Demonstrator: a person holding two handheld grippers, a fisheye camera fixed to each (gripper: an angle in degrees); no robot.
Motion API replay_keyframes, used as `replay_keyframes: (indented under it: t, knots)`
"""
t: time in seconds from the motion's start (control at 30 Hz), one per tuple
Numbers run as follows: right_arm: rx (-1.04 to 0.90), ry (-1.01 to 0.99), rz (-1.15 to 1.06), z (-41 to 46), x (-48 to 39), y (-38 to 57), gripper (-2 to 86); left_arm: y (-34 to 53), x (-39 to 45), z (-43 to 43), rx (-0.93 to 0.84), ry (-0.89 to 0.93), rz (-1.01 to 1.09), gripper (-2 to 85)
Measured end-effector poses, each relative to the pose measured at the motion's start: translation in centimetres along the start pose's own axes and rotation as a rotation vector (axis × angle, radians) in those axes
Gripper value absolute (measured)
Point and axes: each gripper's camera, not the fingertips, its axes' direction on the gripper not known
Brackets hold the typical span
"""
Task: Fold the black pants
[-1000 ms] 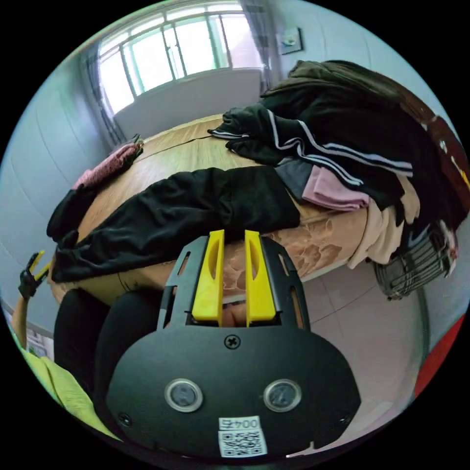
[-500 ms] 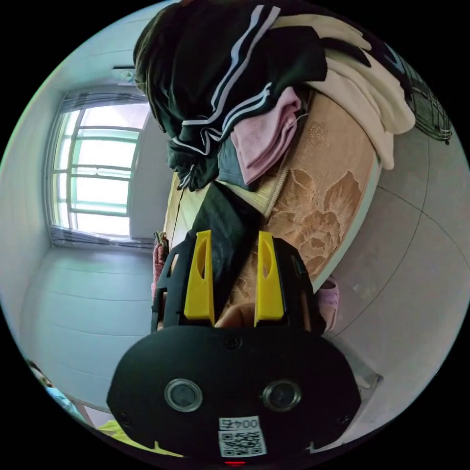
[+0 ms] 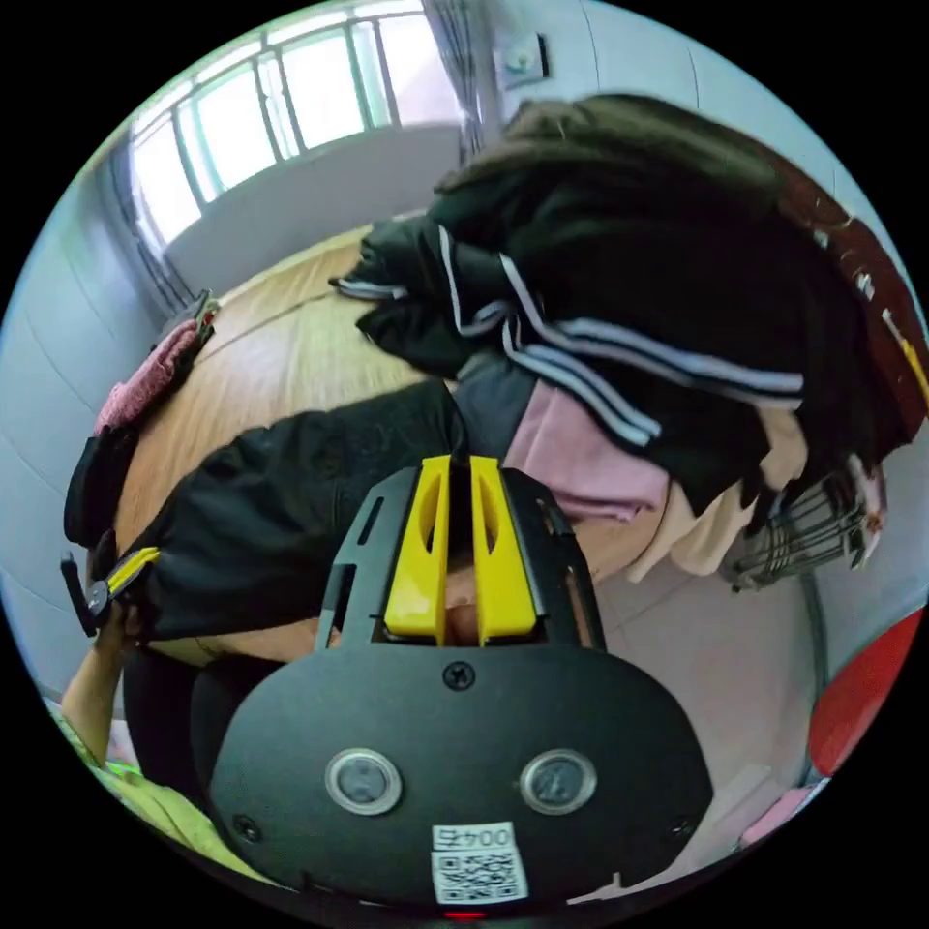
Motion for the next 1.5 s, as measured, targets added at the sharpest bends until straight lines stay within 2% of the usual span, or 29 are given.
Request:
replay_keyframes:
  t: [0.1,0.13,0.2,0.27,0.33,0.37,0.4,0.5,0.53,0.6,0.7,0.8,0.87,0.9,0.97,1.13,1.2,1.27,1.33,1.37,1.43,1.5]
  knots:
    - [-0.184,-0.13,0.142,5.8,2.8,1.8,6.6,0.6,-0.6,0.5,0.011,0.013,-0.015,4.1]
    - [-0.105,-0.199,0.216,5.3,3.7,2.7,7.4,0.7,-0.7,0.5,0.015,0.014,-0.018,4.0]
    - [-0.055,-0.213,0.292,4.1,4.0,3.6,7.4,1.2,-1.1,0.9,0.029,0.024,-0.03,3.8]
    - [0.099,-0.071,0.318,1.2,2.6,4.7,6.0,1.4,-1.3,1.3,0.035,0.029,-0.039,3.7]
    - [0.309,-0.038,0.216,-1.4,-1.7,6.3,2.1,1.6,-1.4,1.6,0.041,0.027,-0.044,3.5]
    - [0.328,-0.069,0.155,-1.4,-3.0,6.5,1.3,1.8,-1.4,1.8,0.043,0.021,-0.041,3.4]
    - [0.295,-0.126,0.044,-0.2,-5.6,6.6,0.3,1.8,-1.3,2.0,0.044,0.015,-0.038,3.1]
    - [-0.053,-0.094,-0.042,6.8,-9.1,6.3,-0.4,2.2,-1.7,2.5,0.051,0.017,-0.053,2.4]
    - [0.045,-0.102,0.003,5.6,-9.3,6.3,-0.5,2.2,-1.8,2.7,0.051,0.021,-0.057,2.3]
    - [0.042,-0.029,0.031,3.9,-10.7,5.2,-0.4,2.5,-2.2,3.1,0.055,0.033,-0.065,2.0]
    - [0.229,0.071,-0.143,0.9,-16.3,4.4,0.5,2.8,-2.6,3.6,0.06,0.046,-0.076,1.8]
    - [0.168,0.127,-0.322,3.1,-21.8,3.3,4.5,3.0,-2.8,4.1,0.064,0.049,-0.079,1.7]
    - [0.056,0.203,-0.431,6.5,-24.3,2.9,5.5,3.1,-2.8,4.4,0.062,0.042,-0.074,1.7]
    - [-0.075,0.323,-0.495,9.7,-25.2,2.7,6.0,3.1,-2.8,4.7,0.061,0.037,-0.072,1.7]
    - [-0.017,0.37,-0.545,10.9,-25.1,2.8,6.4,3.0,-3.1,5.2,0.057,0.058,-0.079,1.8]
    - [-0.104,0.112,-0.252,11.0,-20.2,-1.6,5.2,2.4,-5.1,7.0,0.049,0.183,-0.198,2.8]
    - [-0.079,0.038,-0.143,9.4,-19.2,-1.5,3.6,3.0,-5.8,6.6,0.078,0.219,-0.199,3.8]
    - [0.027,-0.109,-0.065,6.6,-18.9,-0.2,3.3,3.8,-6.8,4.7,0.136,0.304,-0.209,4.9]
    - [0.101,-0.398,0.018,3.6,-19.2,2.4,4.6,5.3,-8.5,1.2,0.245,0.412,-0.225,6.4]
    - [0.107,-0.47,0.033,3.2,-19.4,3.1,4.7,6.9,-9.9,-1.4,0.307,0.436,-0.237,7.1]
    - [0.097,-0.694,0.075,2.6,-21.0,6.0,4.9,9.9,-12.8,-5.0,0.357,0.376,-0.282,7.7]
    - [0.052,-0.858,0.097,3.5,-22.3,7.8,4.5,15.2,-18.3,-8.6,0.387,0.218,-0.397,8.2]
